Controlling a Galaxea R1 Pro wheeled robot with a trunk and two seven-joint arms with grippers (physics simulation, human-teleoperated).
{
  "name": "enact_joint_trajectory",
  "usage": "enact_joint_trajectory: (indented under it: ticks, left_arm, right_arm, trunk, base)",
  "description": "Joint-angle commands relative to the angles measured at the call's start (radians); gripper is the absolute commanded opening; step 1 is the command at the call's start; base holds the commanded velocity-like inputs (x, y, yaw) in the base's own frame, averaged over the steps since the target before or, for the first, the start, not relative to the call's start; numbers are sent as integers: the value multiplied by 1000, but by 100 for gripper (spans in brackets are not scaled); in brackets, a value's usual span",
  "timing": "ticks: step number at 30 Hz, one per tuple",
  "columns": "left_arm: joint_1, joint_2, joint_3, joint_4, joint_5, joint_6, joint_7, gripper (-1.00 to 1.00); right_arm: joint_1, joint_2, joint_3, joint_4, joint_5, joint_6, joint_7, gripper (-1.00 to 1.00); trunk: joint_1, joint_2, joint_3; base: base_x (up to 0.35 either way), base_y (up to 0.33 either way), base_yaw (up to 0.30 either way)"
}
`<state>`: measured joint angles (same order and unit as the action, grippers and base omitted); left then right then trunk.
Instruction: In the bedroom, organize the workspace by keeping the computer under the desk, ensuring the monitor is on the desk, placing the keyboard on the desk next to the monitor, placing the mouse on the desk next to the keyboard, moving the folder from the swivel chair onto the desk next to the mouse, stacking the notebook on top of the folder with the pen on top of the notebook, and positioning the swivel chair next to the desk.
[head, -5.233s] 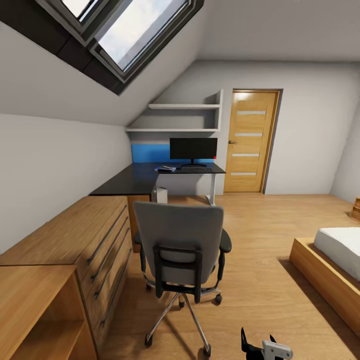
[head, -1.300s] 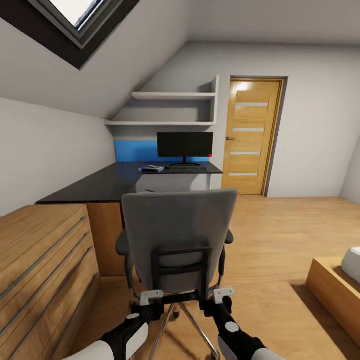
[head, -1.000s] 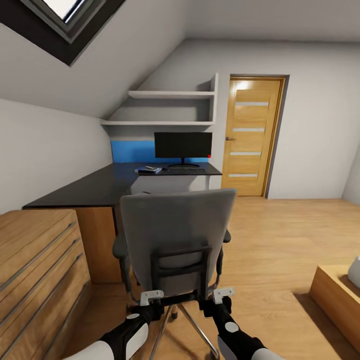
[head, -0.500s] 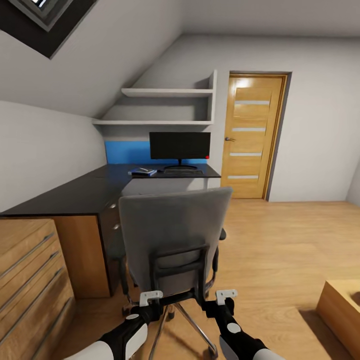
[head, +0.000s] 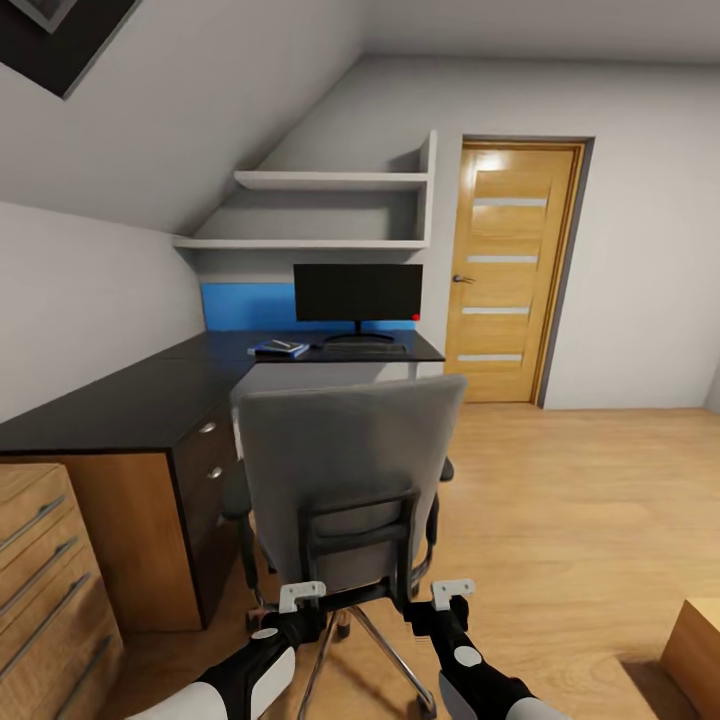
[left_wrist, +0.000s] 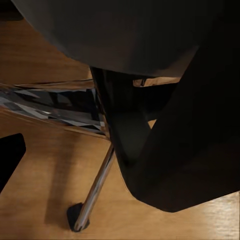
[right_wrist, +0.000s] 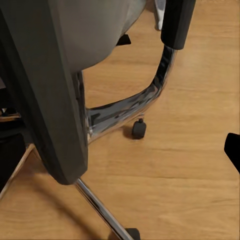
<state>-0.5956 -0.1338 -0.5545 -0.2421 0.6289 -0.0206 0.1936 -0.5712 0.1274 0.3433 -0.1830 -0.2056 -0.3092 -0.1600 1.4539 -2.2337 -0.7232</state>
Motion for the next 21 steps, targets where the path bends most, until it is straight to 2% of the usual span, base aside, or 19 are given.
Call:
enact_joint_trajectory:
  ticks: [1, 10, 17, 21]
  left_arm:
    - [-1, 0, -5, 0, 7, -2, 6, 100]
    - [-1, 2, -5, 3, 8, -2, 7, 100]
    - [-1, 2, -5, 7, 8, -2, 7, 100]
    - [-1, 2, -5, 7, 8, -2, 7, 100]
  right_arm:
    - [-1, 0, 8, 1, -9, -4, -4, 100]
    - [-1, 0, 8, 2, -8, -4, -4, 100]
    - [-1, 0, 8, 2, -8, -4, -4, 100]
    - [-1, 0, 8, 2, -8, -5, -4, 100]
  trunk:
    - [0, 0, -1]
    - [0, 0, -1]
    - [0, 0, -7]
    - [0, 0, -8]
  base:
    - [321, 0, 0]
    - [321, 0, 5]
    - [321, 0, 139]
    - [321, 0, 27]
